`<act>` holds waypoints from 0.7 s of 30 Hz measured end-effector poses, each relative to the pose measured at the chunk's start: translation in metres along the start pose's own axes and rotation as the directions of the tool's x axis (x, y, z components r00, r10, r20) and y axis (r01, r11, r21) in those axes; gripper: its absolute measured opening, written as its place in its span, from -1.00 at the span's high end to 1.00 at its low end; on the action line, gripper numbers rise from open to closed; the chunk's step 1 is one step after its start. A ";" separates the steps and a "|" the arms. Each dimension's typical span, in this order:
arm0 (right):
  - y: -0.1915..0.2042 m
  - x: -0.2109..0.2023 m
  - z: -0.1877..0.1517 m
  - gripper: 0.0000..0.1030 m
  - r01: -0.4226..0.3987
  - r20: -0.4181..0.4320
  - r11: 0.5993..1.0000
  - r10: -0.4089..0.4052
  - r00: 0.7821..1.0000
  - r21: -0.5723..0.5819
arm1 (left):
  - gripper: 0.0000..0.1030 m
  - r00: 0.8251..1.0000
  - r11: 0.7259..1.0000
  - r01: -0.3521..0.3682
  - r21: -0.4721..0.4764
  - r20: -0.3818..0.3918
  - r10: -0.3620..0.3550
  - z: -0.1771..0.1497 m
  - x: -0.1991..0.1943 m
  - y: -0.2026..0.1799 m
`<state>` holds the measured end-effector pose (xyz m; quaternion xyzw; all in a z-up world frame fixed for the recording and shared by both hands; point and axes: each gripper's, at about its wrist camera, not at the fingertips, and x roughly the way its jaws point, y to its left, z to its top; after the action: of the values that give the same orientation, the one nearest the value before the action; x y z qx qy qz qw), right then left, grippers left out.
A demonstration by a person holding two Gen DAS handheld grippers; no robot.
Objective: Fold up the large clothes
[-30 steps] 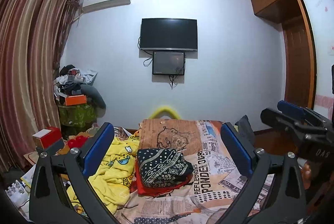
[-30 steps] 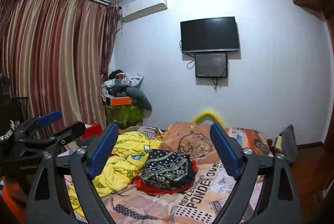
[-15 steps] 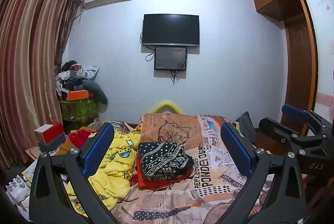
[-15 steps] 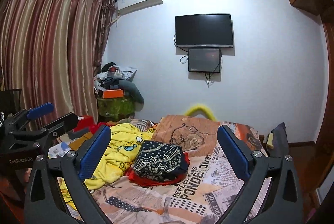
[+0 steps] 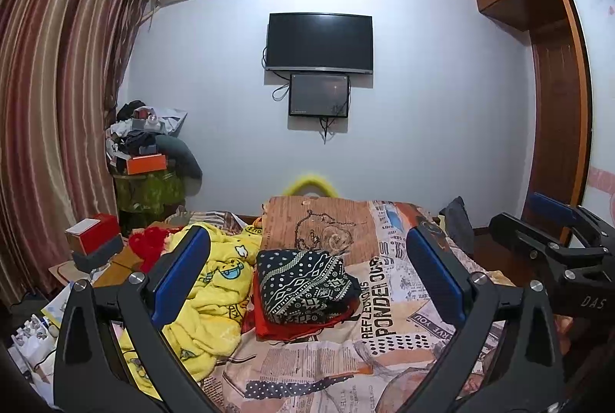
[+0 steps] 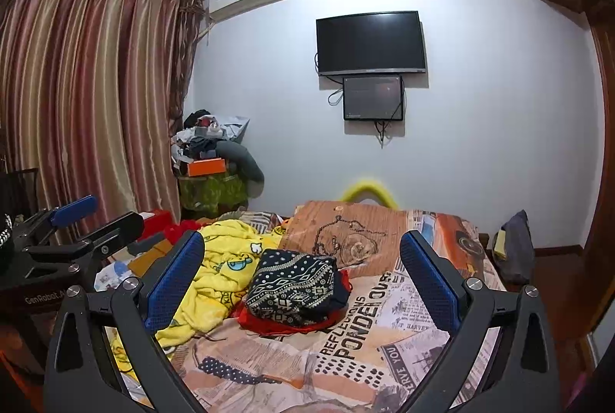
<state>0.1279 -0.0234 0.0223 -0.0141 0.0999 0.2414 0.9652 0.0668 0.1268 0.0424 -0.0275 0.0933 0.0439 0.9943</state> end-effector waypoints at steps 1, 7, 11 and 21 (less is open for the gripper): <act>-0.001 0.000 0.000 -0.96 0.000 -0.004 1.000 0.000 1.000 0.002 | -0.99 1.000 1.000 0.001 0.001 -0.003 -0.001 -0.001 0.001 -0.001; -0.004 0.000 0.000 -0.96 0.003 -0.016 1.000 -0.003 1.000 0.017 | -0.99 1.000 1.000 0.001 0.005 -0.018 -0.001 -0.003 0.005 -0.001; -0.006 -0.002 0.001 -0.96 0.003 -0.019 1.000 -0.003 1.000 0.025 | -0.99 1.000 1.000 0.002 0.004 -0.024 -0.002 -0.003 0.007 -0.001; -0.007 -0.004 0.001 -0.96 0.006 -0.018 1.000 -0.005 1.000 0.030 | -0.99 1.000 1.000 0.006 -0.003 -0.028 -0.006 -0.003 0.009 0.001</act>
<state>0.1278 -0.0315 0.0242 -0.0022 0.1123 0.2370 0.9650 0.0748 0.1284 0.0376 -0.0300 0.1069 0.0406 0.9930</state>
